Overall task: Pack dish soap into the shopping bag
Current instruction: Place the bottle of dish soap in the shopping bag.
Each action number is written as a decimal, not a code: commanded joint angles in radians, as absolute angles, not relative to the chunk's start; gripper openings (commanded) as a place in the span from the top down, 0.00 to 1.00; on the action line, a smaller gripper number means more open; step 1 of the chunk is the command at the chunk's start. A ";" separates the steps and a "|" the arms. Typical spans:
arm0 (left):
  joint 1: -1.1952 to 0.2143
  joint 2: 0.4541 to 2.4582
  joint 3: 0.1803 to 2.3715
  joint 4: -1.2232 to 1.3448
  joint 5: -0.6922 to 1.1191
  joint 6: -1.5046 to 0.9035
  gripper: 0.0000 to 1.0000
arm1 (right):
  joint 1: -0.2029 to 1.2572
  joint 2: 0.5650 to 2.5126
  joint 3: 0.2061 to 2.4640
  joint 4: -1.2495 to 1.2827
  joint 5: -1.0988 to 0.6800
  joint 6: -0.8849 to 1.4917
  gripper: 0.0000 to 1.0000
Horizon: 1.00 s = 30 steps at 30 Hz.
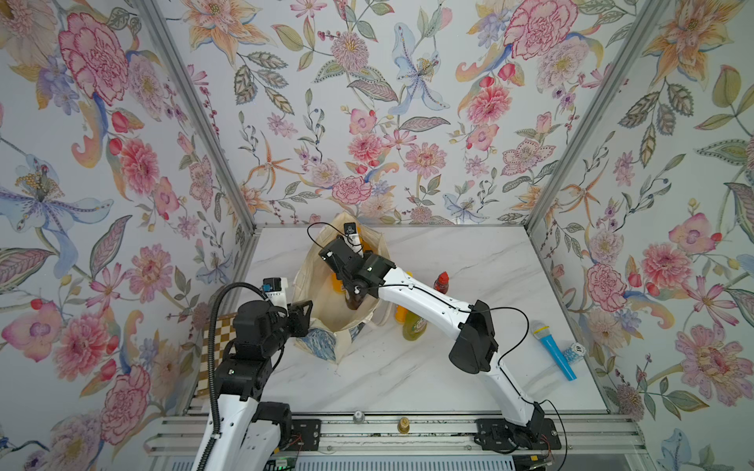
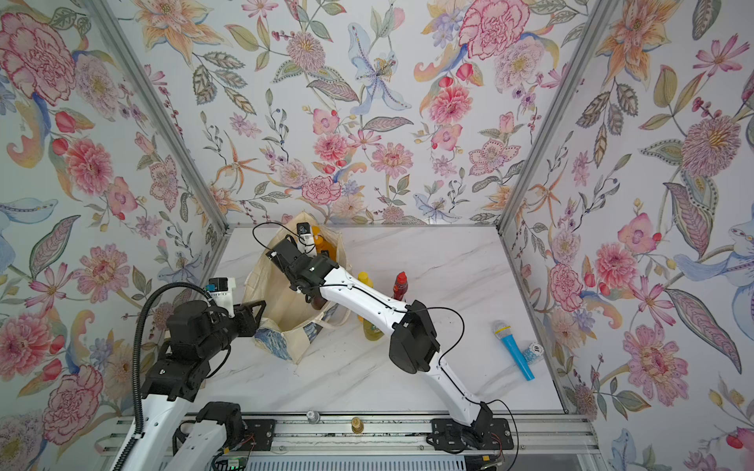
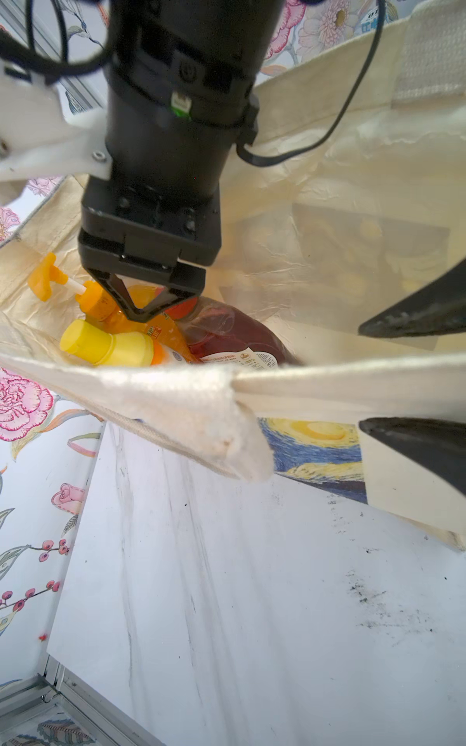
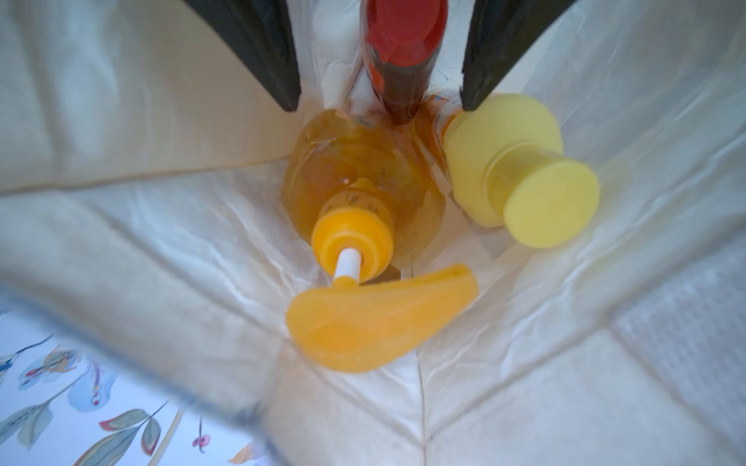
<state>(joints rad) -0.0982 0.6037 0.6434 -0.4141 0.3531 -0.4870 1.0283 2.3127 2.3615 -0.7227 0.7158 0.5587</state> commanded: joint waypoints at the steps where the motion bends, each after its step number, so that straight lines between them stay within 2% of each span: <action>1: -0.103 0.598 0.626 -0.409 0.351 -0.494 0.65 | 1.038 2.272 2.373 -0.716 0.748 0.542 0.31; 11: -0.103 0.592 0.624 -0.405 0.348 -0.495 0.62 | 1.055 2.233 2.409 -0.716 0.697 0.485 0.24; 15: -0.102 0.592 0.639 -0.397 0.341 -0.494 0.53 | 1.069 2.196 2.414 -0.716 0.670 0.422 0.21; 22: -0.101 0.580 0.675 -0.389 0.302 -0.486 0.30 | 1.091 2.106 2.386 -0.712 0.670 0.353 0.16; 30: -0.103 0.569 0.725 -0.414 0.230 -0.450 0.15 | 1.115 1.971 2.264 -0.658 0.696 0.299 0.13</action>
<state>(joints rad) -0.0982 0.5762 0.6876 -0.3965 0.2760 -0.4751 1.1057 2.0151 2.3127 -0.6910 0.6731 0.3359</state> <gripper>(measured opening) 0.835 0.870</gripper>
